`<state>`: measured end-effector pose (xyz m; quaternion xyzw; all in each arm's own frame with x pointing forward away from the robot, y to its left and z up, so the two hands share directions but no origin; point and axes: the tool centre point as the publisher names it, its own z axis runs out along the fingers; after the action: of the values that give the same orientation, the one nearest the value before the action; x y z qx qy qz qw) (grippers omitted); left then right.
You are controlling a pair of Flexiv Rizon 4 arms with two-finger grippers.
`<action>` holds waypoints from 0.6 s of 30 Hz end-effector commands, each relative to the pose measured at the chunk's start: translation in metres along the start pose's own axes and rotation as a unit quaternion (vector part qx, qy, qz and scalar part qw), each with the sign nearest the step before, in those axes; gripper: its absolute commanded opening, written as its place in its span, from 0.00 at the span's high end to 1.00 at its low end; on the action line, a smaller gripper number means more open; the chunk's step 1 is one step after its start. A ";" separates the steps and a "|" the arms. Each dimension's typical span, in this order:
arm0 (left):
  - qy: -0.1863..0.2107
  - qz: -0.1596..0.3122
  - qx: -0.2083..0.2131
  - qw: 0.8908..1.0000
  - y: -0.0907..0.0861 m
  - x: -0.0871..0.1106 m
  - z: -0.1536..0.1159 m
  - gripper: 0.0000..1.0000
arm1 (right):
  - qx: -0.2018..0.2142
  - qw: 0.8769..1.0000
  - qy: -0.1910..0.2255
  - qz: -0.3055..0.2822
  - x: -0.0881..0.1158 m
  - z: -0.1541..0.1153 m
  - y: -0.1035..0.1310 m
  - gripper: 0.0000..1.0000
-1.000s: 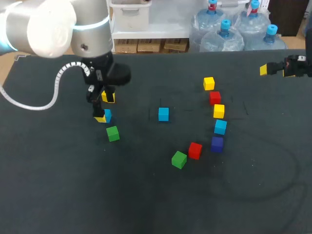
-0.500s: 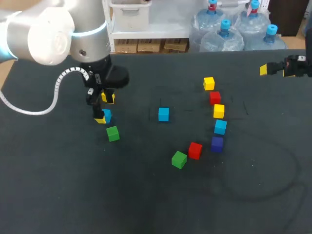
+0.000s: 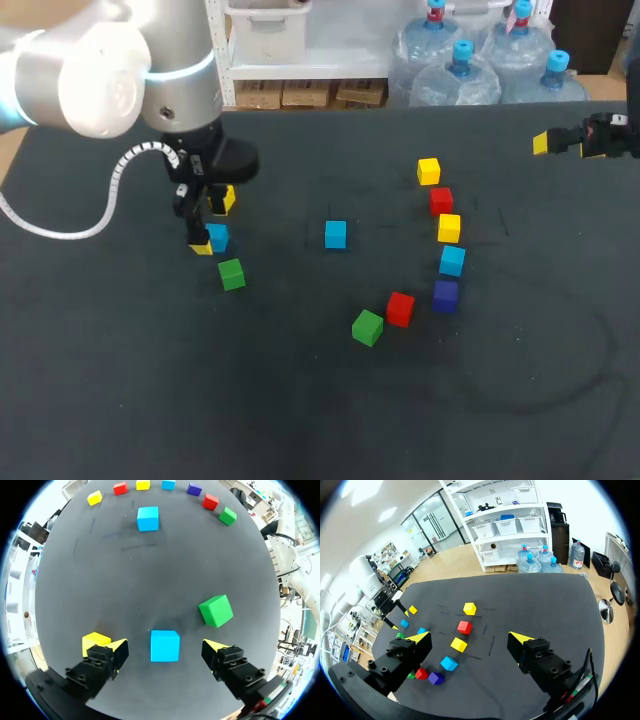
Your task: Place the blue cubes, place green cubes on the blue cubes, place the yellow cubes on the green cubes, then place the red cubes on the yellow cubes, and place purple cube on the red cubes.
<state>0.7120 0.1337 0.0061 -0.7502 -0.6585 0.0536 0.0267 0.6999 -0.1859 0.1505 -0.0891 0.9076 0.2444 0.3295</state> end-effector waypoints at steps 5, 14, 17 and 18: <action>0.004 0.000 0.002 1.000 0.004 0.000 0.004 0.21 | 0.001 1.000 0.000 0.000 0.000 0.000 0.001 0.00; 0.001 -0.003 0.005 1.000 0.002 -0.004 0.009 0.75 | 0.001 1.000 0.000 0.000 0.000 0.000 0.001 0.00; -0.001 -0.005 0.006 1.000 0.002 -0.005 0.010 1.00 | 0.001 1.000 0.000 0.000 0.000 0.000 0.001 0.00; -0.001 -0.005 0.005 1.000 0.001 -0.005 0.010 1.00 | 0.001 1.000 0.000 0.000 0.000 0.000 0.001 0.00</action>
<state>0.7110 0.1283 -0.0023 -0.7469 -0.6617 0.0575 0.0302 0.6999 -0.1859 0.1505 -0.0891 0.9076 0.2444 0.3295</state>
